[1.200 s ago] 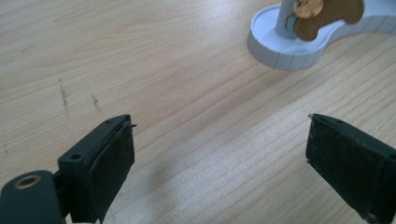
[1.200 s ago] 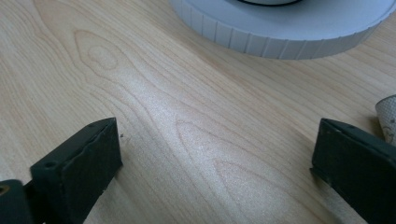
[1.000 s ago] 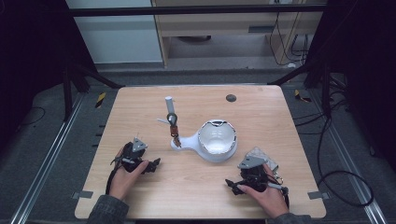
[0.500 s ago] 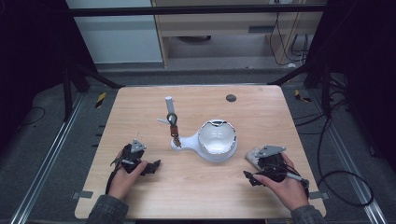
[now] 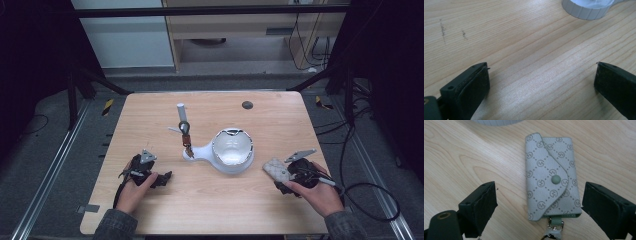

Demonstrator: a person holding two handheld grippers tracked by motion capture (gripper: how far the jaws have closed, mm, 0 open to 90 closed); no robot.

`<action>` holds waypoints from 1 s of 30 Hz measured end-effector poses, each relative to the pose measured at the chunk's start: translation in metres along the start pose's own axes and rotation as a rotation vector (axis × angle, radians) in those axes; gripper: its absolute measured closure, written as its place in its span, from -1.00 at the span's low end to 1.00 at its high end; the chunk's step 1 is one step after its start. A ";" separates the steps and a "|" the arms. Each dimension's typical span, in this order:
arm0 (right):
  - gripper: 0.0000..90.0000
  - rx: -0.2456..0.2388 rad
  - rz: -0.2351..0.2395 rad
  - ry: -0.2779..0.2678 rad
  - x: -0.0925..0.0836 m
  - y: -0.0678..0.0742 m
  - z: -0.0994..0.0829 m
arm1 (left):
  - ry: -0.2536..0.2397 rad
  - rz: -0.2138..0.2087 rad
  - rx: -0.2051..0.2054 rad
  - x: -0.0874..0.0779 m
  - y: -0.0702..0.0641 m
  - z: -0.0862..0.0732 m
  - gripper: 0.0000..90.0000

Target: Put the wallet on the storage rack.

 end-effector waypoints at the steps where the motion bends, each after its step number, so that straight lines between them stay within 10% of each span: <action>1: -0.73 0.012 0.003 0.003 0.001 -0.001 -0.001 | 0.000 0.000 0.001 0.000 0.000 0.000 -1.00; 30: -0.47 0.084 0.015 0.096 0.024 -0.025 -0.017 | -0.001 -0.007 0.006 0.000 -0.001 0.000 -1.00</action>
Point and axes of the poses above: each handheld gripper's, and its own axes: x roughly forward along the jaws, z roughly out of its top, y roughly to its left, the point moved 9 cm from there along x, roughly forward along the jaws, and after that the axes turned 13 degrees about z, right-handed, at the moved point
